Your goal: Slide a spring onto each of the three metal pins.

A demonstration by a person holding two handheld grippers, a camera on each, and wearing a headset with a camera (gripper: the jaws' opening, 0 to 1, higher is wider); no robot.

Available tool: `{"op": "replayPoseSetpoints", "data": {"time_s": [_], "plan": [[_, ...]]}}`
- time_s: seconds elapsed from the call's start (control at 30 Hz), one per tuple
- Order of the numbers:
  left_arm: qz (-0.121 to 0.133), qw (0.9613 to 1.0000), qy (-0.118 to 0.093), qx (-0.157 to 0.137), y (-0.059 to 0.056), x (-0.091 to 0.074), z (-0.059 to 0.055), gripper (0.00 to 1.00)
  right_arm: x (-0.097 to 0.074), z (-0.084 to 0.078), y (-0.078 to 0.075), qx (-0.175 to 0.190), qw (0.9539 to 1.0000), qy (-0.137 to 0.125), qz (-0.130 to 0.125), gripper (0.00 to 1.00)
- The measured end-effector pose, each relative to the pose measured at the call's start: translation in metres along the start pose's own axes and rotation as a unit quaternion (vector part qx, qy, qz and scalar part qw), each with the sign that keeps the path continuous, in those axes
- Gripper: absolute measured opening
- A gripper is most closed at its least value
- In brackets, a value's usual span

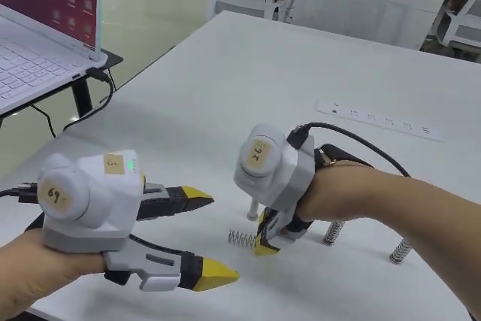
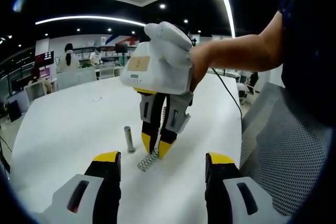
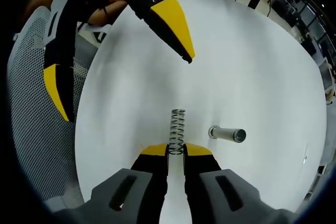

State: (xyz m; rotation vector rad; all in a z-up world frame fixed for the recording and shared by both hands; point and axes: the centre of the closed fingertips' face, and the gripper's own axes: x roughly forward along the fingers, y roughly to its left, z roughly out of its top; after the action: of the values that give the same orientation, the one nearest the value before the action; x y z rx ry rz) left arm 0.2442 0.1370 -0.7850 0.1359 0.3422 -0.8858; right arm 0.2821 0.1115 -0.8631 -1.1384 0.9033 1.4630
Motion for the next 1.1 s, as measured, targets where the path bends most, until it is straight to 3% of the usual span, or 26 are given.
{"op": "replayPoseSetpoints", "data": {"time_s": [0.27,1.1], "plan": [[-0.004,1.0000,0.005,0.001,-0.001,0.002,-0.004,0.59,-0.007,-0.004,0.006,-0.005,1.0000,0.006,0.004,0.08],[-0.038,0.9988,0.007,0.032,-0.017,0.017,0.007,0.46,-0.053,-0.007,0.035,-0.013,0.9996,-0.003,0.025,0.08]]}}
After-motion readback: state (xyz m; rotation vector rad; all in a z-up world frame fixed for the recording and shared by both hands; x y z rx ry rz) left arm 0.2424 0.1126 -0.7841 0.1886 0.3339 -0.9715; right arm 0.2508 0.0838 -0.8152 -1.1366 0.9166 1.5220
